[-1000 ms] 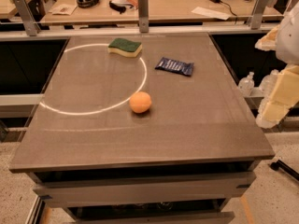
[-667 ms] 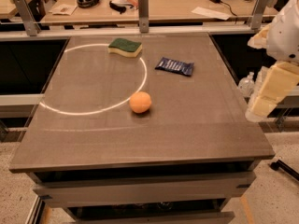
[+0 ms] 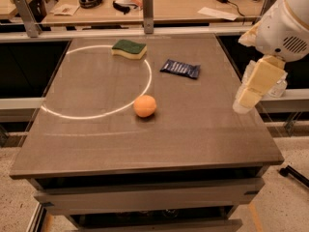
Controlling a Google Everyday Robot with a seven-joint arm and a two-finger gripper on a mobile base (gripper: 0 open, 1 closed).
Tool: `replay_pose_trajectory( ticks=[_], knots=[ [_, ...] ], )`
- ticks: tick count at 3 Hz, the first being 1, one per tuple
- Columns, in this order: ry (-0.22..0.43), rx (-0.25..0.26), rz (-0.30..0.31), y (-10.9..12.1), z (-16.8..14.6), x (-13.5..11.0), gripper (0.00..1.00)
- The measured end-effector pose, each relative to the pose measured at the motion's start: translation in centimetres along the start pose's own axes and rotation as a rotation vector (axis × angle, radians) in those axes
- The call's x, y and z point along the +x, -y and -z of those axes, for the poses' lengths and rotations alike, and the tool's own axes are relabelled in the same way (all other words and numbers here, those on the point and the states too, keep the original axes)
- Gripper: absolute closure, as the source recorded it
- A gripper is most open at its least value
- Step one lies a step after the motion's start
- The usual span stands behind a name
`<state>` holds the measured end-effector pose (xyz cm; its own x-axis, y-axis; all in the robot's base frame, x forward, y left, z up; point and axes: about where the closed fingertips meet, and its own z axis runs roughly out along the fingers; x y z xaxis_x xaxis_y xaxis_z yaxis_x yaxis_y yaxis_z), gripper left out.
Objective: Move rxbar blueberry near orange
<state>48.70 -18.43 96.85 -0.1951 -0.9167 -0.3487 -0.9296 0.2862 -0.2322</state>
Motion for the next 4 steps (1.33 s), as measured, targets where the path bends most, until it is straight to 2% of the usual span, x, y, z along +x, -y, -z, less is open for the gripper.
replay_pose_trajectory(
  ticks=[1, 2, 3, 4],
  knots=[
    [0.09, 0.016, -0.033, 1.3, -1.0, -0.6, 0.0],
    [0.195, 0.076, -0.079, 3.7, -1.8, -0.8, 0.0],
    [0.239, 0.117, -0.101, 6.3, -2.8, -1.0, 0.0],
    [0.234, 0.113, -0.104, 6.3, -3.3, -1.3, 0.0]
  ],
)
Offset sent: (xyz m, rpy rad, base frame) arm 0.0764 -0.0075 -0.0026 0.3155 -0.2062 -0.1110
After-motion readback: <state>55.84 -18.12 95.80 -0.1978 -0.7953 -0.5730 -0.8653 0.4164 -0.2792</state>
